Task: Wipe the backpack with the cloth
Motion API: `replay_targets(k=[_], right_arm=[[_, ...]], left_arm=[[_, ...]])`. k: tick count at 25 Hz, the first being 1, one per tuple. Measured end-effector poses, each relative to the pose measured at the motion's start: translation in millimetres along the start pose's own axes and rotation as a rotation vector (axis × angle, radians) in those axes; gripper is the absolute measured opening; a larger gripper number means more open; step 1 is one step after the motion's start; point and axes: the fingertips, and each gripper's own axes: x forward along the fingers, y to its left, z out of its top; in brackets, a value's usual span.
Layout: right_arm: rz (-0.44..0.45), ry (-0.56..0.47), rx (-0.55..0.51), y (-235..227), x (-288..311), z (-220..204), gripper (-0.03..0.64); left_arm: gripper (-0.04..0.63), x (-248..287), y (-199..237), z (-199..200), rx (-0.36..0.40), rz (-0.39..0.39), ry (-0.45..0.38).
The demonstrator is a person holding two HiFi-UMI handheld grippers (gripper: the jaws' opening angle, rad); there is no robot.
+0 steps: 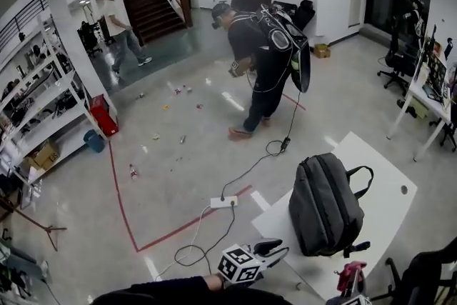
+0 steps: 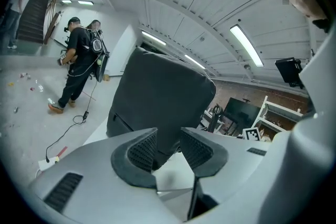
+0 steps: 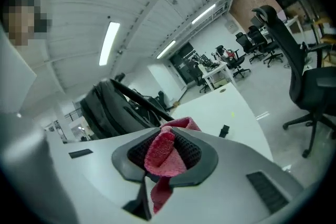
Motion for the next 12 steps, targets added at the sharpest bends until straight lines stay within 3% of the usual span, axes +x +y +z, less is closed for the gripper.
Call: replay_targets(k=[5, 9, 12], right_arm=[[-0.154, 0.109, -0.064, -53.8, 19.1, -49.3, 0.067], [-0.166, 0.188, -0.173, -75.0, 54.6, -75.7, 0.069], [-0.175, 0.270, -0.197, -88.0, 63.2, -93.8, 0.069]], left_arm=[[0.146, 3.0, -8.1, -0.2, 0.039, 0.002, 0.012], [0.146, 8.3, -7.1, 4.0, 0.068, 0.018, 0.002], [0.146, 13.3, -7.0, -0.5, 0.056, 0.031, 0.015]])
